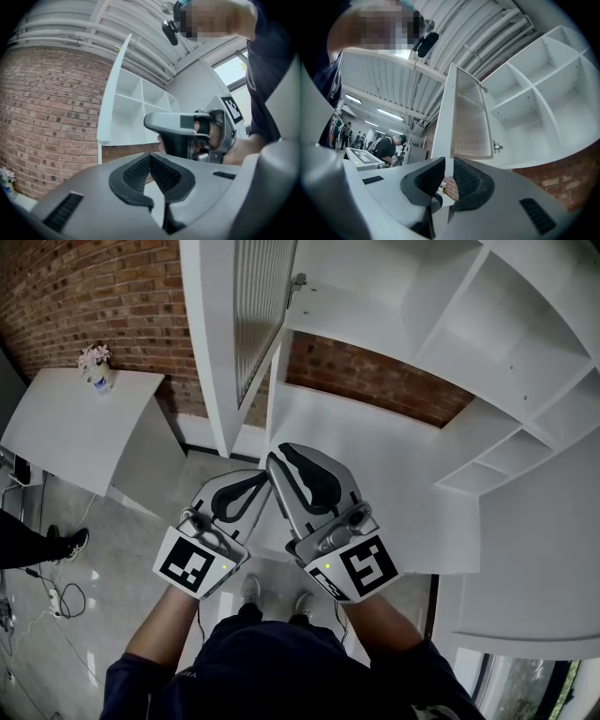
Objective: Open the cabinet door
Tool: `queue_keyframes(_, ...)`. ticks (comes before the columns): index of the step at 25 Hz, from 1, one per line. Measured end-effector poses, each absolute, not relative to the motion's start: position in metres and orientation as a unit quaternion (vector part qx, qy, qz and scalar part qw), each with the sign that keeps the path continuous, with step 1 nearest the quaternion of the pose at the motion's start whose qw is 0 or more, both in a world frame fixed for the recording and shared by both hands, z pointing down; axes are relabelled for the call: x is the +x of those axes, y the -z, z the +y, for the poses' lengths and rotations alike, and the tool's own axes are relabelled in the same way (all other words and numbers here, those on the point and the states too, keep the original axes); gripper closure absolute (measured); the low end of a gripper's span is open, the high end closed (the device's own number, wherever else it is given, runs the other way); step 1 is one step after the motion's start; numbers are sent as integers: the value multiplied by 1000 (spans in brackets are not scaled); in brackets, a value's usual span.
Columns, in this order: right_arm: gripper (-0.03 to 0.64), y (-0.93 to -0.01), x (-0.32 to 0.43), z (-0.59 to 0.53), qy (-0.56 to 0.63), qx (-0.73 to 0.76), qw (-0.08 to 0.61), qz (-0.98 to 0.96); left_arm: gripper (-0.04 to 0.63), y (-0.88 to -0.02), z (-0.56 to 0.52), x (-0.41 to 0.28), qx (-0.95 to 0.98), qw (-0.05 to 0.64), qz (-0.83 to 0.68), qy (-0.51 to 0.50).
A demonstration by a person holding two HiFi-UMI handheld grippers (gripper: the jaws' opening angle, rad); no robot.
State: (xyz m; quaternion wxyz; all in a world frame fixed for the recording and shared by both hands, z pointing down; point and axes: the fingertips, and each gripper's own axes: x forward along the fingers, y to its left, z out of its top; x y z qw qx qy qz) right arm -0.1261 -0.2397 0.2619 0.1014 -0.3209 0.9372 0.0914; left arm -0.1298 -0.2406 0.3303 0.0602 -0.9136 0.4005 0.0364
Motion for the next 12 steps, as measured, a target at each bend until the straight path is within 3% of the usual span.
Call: queue_keyframes(12,546,-296,-19,-256,-55,-392,70,916,588,-329,-260,-52,-939,65,337,-29)
